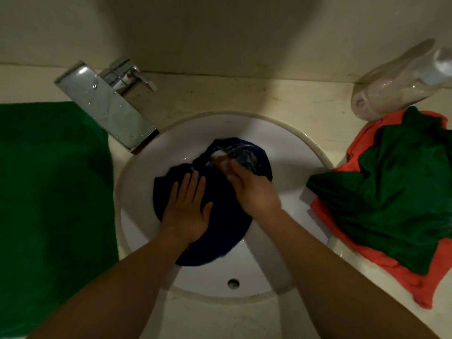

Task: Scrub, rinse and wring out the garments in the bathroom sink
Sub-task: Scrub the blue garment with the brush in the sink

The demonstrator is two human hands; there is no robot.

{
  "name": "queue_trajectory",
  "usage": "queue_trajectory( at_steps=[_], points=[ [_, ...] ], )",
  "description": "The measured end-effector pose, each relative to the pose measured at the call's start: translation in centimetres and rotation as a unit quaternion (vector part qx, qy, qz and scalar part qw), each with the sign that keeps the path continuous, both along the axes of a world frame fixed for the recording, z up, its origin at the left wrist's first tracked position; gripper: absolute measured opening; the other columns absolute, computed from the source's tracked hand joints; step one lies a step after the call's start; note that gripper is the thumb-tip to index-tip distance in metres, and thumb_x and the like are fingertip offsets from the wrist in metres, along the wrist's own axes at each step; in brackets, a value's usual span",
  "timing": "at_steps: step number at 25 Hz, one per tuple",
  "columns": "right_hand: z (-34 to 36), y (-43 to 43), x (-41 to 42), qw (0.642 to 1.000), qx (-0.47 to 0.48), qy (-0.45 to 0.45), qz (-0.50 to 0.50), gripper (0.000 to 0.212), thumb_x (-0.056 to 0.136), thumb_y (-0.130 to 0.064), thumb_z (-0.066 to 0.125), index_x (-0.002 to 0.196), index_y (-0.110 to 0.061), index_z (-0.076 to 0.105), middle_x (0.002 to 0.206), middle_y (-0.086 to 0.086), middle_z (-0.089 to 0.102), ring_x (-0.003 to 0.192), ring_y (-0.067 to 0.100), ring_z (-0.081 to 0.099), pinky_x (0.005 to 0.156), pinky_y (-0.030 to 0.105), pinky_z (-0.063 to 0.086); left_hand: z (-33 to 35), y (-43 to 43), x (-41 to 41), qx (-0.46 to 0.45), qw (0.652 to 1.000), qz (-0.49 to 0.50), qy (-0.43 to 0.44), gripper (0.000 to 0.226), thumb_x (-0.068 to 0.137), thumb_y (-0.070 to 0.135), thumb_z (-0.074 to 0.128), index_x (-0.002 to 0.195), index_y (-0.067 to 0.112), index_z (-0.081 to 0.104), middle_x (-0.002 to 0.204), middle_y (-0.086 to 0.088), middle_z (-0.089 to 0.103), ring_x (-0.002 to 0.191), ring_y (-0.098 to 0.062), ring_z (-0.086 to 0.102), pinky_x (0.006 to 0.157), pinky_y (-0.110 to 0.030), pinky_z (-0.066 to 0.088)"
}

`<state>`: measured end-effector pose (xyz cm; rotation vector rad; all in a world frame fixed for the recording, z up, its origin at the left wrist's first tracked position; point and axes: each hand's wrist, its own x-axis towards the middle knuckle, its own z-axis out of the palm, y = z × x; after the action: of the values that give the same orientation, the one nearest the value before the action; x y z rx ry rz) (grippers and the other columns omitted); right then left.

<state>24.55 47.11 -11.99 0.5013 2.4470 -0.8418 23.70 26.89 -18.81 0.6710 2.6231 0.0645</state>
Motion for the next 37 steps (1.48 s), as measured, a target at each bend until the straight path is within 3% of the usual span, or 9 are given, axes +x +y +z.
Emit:
queue_trajectory(
  at_steps=[2, 5, 8, 13, 19, 23, 29, 34, 37],
  points=[
    [-0.8, -0.7, 0.3, 0.998, -0.006, -0.009, 0.062, 0.048, 0.109, -0.050, 0.034, 0.157, -0.046, 0.030, 0.146, 0.010, 0.057, 0.125, 0.035, 0.059, 0.100, 0.038, 0.047, 0.3, -0.4, 0.1, 0.001, 1.000, -0.010, 0.002, 0.073, 0.100, 0.053, 0.012, 0.162, 0.013, 0.007, 0.169, -0.010, -0.002, 0.156, -0.025, -0.002, 0.124, -0.043, -0.007],
    [-1.9, 4.8, 1.6, 0.994, 0.078, -0.012, -0.078, 0.044, 0.106, -0.056, 0.034, 0.149, -0.049, 0.039, 0.126, 0.016, 0.069, 0.106, 0.040, 0.066, 0.089, 0.044, 0.054, 1.2, -1.0, 0.0, -0.023, 0.999, -0.004, -0.046, 0.075, 0.095, 0.057, -0.004, 0.158, 0.020, -0.018, 0.163, -0.005, -0.030, 0.151, -0.021, -0.026, 0.121, -0.041, -0.018],
    [-1.0, 4.9, 2.2, 0.987, 0.093, 0.007, -0.129, 0.045, 0.106, -0.053, 0.037, 0.150, -0.045, 0.043, 0.121, 0.018, 0.070, 0.105, 0.040, 0.066, 0.088, 0.045, 0.054, 2.0, 0.1, -0.6, -0.056, 0.997, -0.010, -0.044, 0.072, 0.100, 0.056, -0.001, 0.160, 0.019, -0.014, 0.165, -0.008, -0.026, 0.153, -0.025, -0.022, 0.121, -0.045, -0.018],
    [-1.5, -0.3, -0.2, 1.000, -0.004, 0.022, 0.000, 0.043, 0.107, -0.053, 0.037, 0.150, -0.051, 0.040, 0.136, 0.013, 0.064, 0.113, 0.037, 0.064, 0.089, 0.040, 0.054, 2.0, 0.6, -2.8, -0.054, 0.997, -0.022, -0.043, 0.066, 0.106, 0.047, 0.007, 0.160, 0.014, -0.013, 0.166, -0.006, -0.024, 0.153, -0.022, -0.021, 0.123, -0.040, -0.017],
    [-1.3, 4.8, 1.1, 0.983, 0.070, 0.025, -0.170, 0.042, 0.107, -0.048, 0.042, 0.148, -0.044, 0.048, 0.125, 0.015, 0.069, 0.108, 0.038, 0.065, 0.082, 0.035, 0.047, 1.0, -0.1, -1.9, -0.049, 0.997, 0.041, -0.039, 0.070, 0.102, 0.051, -0.004, 0.154, 0.010, -0.027, 0.161, -0.008, -0.034, 0.149, -0.023, -0.031, 0.123, -0.041, -0.017],
    [-2.3, -1.7, 1.0, 0.998, -0.037, 0.042, -0.004, 0.044, 0.106, -0.050, 0.042, 0.151, -0.047, 0.042, 0.139, 0.007, 0.064, 0.119, 0.032, 0.063, 0.096, 0.038, 0.053, 0.8, -0.3, -1.4, -0.038, 0.998, 0.047, -0.018, 0.075, 0.098, 0.053, -0.004, 0.156, 0.009, -0.021, 0.164, -0.009, -0.027, 0.151, -0.022, -0.026, 0.122, -0.040, -0.017],
    [-1.7, 7.2, 0.7, 0.983, 0.091, 0.004, -0.158, 0.040, 0.103, -0.051, 0.046, 0.142, -0.047, 0.052, 0.115, 0.014, 0.071, 0.102, 0.038, 0.067, 0.084, 0.038, 0.054, 0.9, -0.1, -1.4, -0.023, 0.998, 0.062, -0.025, 0.071, 0.101, 0.052, -0.004, 0.155, 0.011, -0.023, 0.163, -0.008, -0.030, 0.151, -0.020, -0.028, 0.123, -0.039, -0.018],
    [-1.7, -1.4, 0.5, 0.998, -0.037, 0.051, 0.029, 0.042, 0.107, -0.048, 0.045, 0.148, -0.047, 0.046, 0.137, 0.006, 0.064, 0.118, 0.033, 0.063, 0.094, 0.038, 0.053, 1.2, -0.1, -1.1, -0.041, 0.997, 0.061, -0.007, 0.069, 0.102, 0.048, -0.002, 0.153, 0.007, -0.025, 0.163, -0.010, -0.029, 0.152, -0.023, -0.026, 0.123, -0.040, -0.016],
    [-2.0, 5.1, 0.0, 0.997, 0.062, 0.012, -0.043, 0.040, 0.104, -0.052, 0.048, 0.144, -0.050, 0.050, 0.128, 0.012, 0.069, 0.111, 0.037, 0.065, 0.093, 0.041, 0.054, 1.1, -0.1, -1.1, -0.053, 0.996, 0.062, -0.028, 0.071, 0.104, 0.050, 0.001, 0.153, 0.008, -0.027, 0.162, -0.010, -0.033, 0.150, -0.024, -0.029, 0.123, -0.041, -0.016]
  ],
)
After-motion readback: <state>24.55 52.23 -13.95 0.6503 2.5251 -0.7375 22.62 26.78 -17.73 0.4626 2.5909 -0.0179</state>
